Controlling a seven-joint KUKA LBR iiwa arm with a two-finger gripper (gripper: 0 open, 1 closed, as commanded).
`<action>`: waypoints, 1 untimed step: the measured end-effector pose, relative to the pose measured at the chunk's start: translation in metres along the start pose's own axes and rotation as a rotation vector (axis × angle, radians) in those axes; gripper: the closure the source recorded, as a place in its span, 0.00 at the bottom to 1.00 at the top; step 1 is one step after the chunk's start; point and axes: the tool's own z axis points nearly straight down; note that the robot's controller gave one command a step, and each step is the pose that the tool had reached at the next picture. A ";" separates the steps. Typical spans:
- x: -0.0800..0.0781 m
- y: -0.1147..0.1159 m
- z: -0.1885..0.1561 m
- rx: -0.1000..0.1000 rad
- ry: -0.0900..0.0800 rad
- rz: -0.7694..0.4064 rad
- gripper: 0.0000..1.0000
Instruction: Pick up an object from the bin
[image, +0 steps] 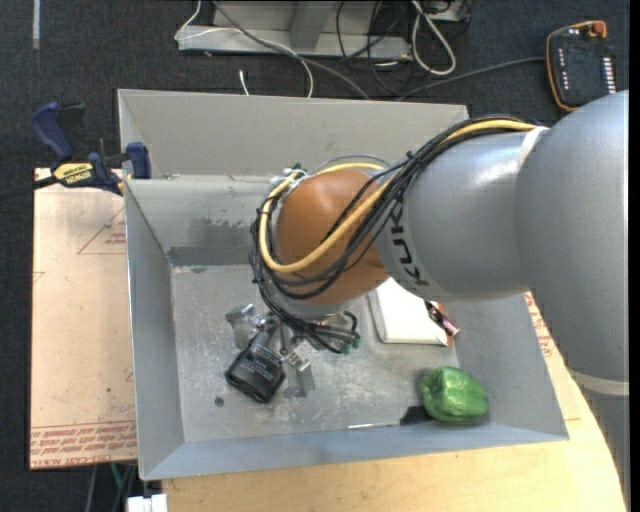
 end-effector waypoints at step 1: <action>-0.015 -0.002 0.042 0.003 -0.012 -0.326 0.00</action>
Offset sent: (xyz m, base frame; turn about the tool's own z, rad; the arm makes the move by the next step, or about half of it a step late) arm 0.0212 0.0083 -0.0412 -0.1559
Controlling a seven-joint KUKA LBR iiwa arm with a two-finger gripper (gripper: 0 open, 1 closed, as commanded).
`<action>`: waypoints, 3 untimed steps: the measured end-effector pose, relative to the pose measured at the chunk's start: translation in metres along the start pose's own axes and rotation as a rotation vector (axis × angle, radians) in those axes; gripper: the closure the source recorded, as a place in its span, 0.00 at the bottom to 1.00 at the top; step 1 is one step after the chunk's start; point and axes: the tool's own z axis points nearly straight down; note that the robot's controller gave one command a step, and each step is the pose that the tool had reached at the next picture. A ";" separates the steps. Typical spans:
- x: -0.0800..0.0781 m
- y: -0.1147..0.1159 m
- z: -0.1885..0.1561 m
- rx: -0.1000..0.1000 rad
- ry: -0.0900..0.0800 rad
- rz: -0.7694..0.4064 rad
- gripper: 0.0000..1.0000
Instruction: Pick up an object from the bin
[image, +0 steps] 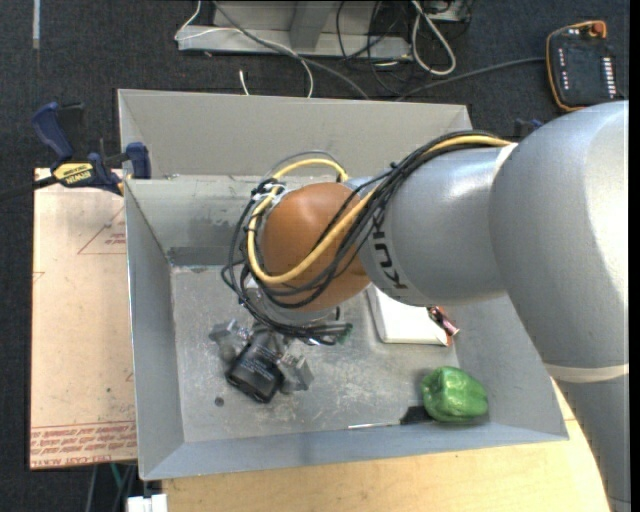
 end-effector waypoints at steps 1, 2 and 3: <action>-0.005 -0.003 -0.001 -0.003 0.003 0.110 1.00; -0.006 -0.004 -0.001 -0.003 0.005 0.135 1.00; -0.005 -0.003 -0.011 -0.005 0.008 0.140 1.00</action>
Offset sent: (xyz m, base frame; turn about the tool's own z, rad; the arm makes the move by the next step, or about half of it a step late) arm 0.0000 0.0000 0.0000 0.0000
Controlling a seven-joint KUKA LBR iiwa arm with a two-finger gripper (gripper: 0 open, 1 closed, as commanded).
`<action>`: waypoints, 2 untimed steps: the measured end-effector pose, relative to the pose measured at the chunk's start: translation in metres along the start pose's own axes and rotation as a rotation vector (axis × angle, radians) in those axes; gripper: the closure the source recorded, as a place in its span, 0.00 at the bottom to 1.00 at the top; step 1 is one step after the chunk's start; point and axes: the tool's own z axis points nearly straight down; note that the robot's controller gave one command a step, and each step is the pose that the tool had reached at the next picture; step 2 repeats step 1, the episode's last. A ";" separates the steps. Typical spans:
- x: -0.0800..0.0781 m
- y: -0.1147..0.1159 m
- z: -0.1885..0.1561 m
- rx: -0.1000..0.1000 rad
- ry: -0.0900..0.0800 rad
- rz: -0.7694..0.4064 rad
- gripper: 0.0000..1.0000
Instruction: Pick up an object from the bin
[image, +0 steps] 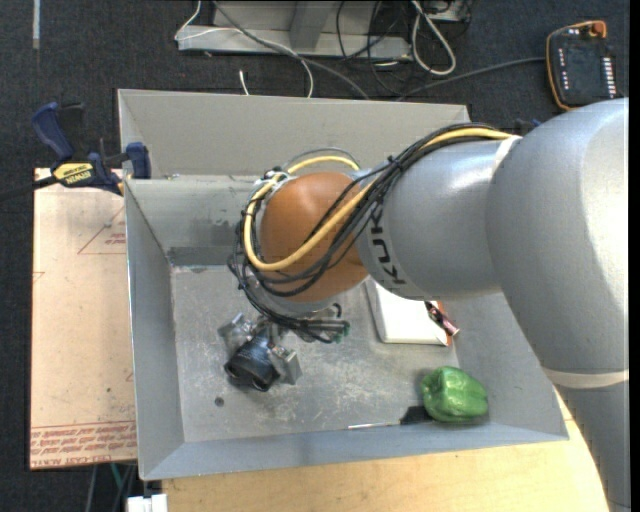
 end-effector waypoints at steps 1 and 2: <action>0.000 0.001 -0.025 -0.001 0.001 0.001 1.00; 0.000 0.001 -0.025 -0.001 0.001 0.001 1.00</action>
Offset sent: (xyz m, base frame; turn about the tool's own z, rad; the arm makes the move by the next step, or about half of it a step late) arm -0.0006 0.0002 0.0505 0.0000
